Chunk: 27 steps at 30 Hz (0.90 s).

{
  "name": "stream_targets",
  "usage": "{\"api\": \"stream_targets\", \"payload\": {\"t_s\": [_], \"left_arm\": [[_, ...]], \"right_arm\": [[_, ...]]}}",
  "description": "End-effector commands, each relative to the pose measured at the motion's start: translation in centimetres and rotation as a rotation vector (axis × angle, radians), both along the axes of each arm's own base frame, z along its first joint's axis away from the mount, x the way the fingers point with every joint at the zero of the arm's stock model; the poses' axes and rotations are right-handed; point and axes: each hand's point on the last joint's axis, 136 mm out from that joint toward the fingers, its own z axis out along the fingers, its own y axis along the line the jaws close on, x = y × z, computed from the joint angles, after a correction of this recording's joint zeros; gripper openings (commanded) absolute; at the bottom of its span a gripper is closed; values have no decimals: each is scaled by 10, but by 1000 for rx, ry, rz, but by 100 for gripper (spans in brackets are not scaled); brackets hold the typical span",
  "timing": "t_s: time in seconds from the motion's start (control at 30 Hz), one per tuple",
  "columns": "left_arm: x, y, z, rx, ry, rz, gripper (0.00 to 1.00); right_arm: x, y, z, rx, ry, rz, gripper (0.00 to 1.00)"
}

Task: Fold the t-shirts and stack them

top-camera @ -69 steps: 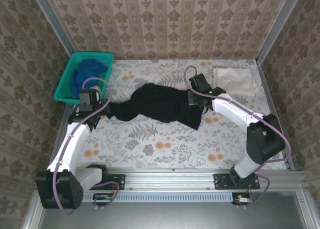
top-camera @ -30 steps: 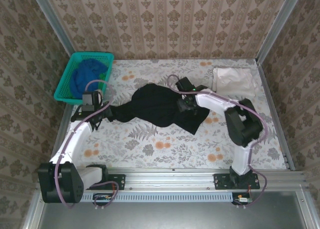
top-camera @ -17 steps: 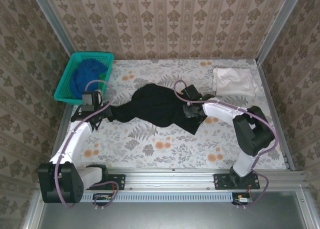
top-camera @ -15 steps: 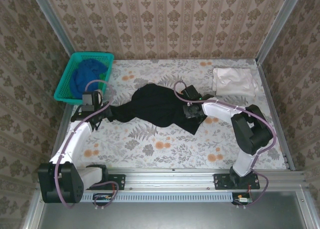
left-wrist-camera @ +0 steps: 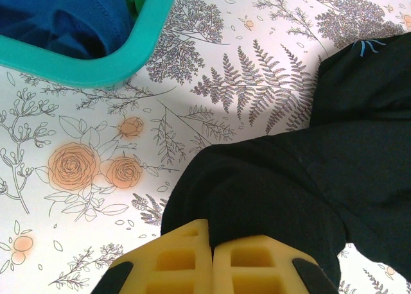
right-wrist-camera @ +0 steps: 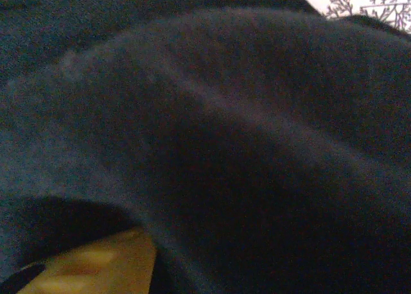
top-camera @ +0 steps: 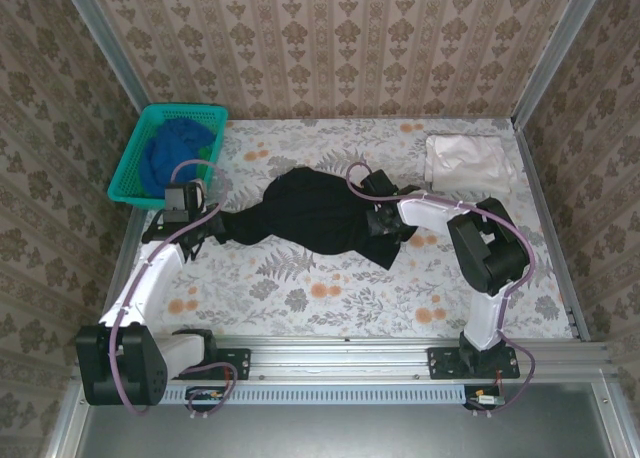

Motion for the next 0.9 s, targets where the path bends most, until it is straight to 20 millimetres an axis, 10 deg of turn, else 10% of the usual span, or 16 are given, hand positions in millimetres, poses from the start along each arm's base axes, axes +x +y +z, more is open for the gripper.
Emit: {"api": "stream_targets", "payload": {"t_s": [0.0, 0.57, 0.87], "left_arm": [[2, 1, -1, 8, -2, -9, 0], [4, 0, 0, -2, -8, -15, 0], [2, -8, 23, -60, -53, -24, 0]], "right_arm": [[2, -4, -9, -32, 21, -6, 60], [26, 9, 58, -41, -136, 56, 4], [-5, 11, 98, -60, -122, 93, 0]]}}
